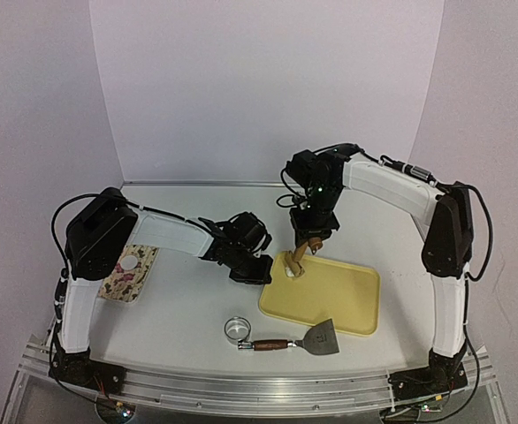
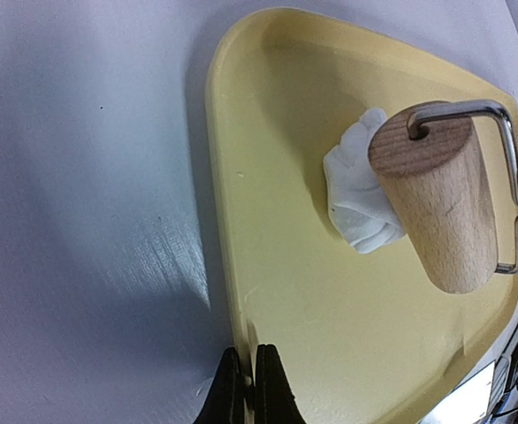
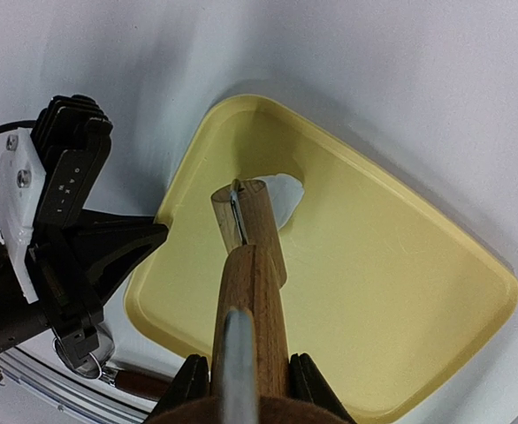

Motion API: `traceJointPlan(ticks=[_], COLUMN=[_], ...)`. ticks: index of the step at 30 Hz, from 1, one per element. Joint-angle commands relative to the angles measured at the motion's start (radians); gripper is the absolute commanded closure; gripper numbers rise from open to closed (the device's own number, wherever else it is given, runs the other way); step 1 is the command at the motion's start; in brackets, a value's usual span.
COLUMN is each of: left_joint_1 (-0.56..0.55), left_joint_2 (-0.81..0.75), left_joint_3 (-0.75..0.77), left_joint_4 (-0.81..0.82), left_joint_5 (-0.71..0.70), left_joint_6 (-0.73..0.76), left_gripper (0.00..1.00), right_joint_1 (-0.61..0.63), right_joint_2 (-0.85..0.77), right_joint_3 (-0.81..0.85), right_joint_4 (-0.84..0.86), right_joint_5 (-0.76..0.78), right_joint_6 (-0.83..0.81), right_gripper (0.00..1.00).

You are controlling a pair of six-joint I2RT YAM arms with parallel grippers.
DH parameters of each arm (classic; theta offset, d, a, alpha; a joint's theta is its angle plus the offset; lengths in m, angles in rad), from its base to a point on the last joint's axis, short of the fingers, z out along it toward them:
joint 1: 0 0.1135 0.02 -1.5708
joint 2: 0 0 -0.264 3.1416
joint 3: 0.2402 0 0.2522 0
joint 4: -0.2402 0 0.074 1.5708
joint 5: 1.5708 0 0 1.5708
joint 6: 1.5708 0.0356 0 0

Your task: Roll out the dumpling wrappers from the dough

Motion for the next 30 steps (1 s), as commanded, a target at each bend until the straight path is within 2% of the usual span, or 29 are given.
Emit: traceJointPlan(ticks=[1,30], left_joint_1=[-0.005,-0.004], left_joint_2=[-0.021,-0.022], left_joint_3=[0.027,0.032], left_joint_4=[-0.031,-0.04], left_joint_5=[0.024,0.02], left_joint_6=[0.022,0.028], left_gripper=[1.0,1.0], right_joint_1=[0.005,0.01], right_joint_2=[0.03,0.086], right_joint_3=[0.015,-0.097], right_joint_4=[0.021,0.023], right_joint_5=[0.006,0.147], right_joint_6=[-0.011,0.012], right_gripper=[1.0,1.0])
